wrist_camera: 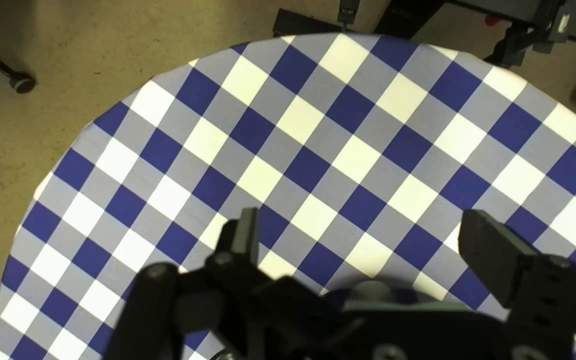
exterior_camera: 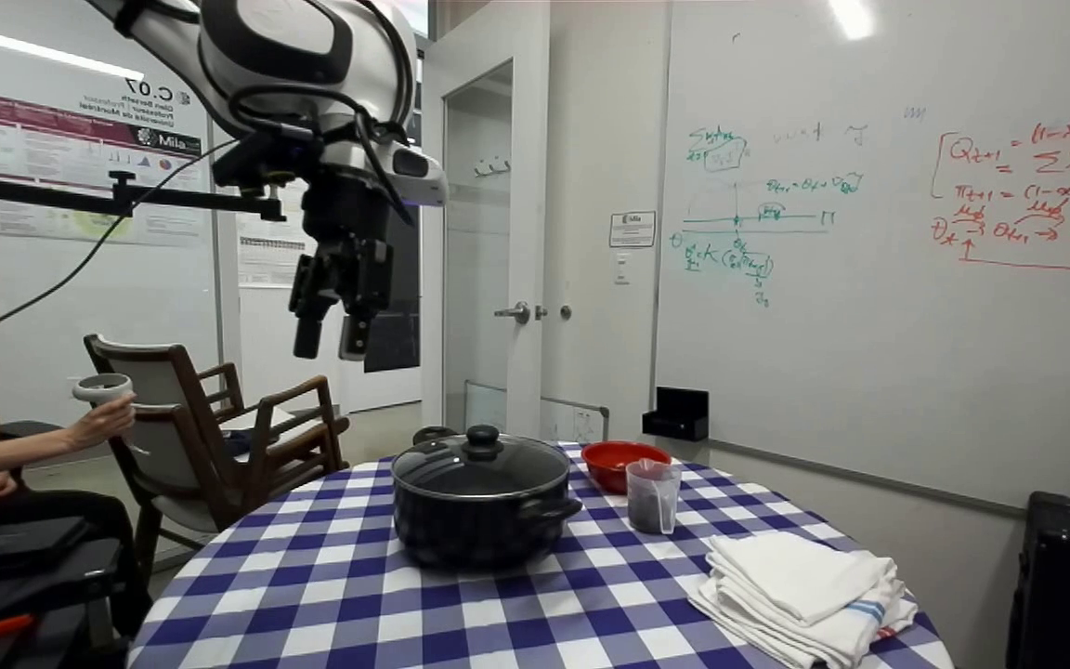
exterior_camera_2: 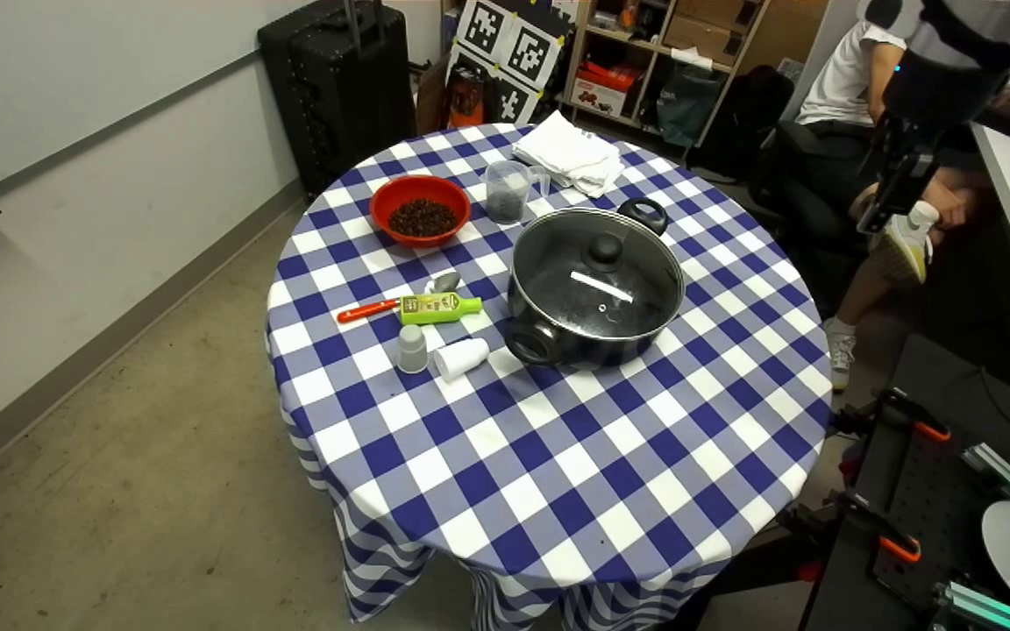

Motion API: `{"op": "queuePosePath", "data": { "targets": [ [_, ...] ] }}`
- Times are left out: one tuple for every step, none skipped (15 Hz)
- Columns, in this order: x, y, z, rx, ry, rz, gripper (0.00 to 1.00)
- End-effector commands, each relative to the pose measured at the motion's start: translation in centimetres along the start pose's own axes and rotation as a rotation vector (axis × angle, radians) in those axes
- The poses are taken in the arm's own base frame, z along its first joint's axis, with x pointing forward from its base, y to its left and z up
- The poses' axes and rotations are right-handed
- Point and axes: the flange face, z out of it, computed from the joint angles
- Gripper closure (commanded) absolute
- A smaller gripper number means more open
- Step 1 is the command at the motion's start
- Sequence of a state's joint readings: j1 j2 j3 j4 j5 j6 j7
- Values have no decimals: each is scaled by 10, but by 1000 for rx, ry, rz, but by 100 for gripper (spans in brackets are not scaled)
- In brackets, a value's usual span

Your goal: Uncover the pot and put the lid on the table

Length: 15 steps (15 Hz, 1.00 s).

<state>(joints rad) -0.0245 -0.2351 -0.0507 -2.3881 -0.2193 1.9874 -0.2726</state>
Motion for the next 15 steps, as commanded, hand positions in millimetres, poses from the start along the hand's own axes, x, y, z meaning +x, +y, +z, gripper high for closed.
{"op": "queuePosePath", "data": {
  "targets": [
    [56,4,-13,4,5,33,0],
    [68,5,-17,3,5,38,0],
    [82,5,-20,-2,6,41,0],
    [95,6,-21,-10,8,46,0],
    [108,6,-22,-18,15,53,0],
    [120,8,-22,-18,18,64,0],
    [132,9,-21,-11,25,66,0],
    [143,11,-20,-8,33,68,0],
    [154,12,-18,2,41,65,0],
    [165,12,-16,23,48,60,0],
    [174,11,-15,43,56,58,0],
    [183,9,-12,71,64,55,0],
    [192,6,-9,98,70,53,0],
    [200,3,-6,114,75,54,0],
    [208,0,-4,121,82,53,0]
  ]
}}
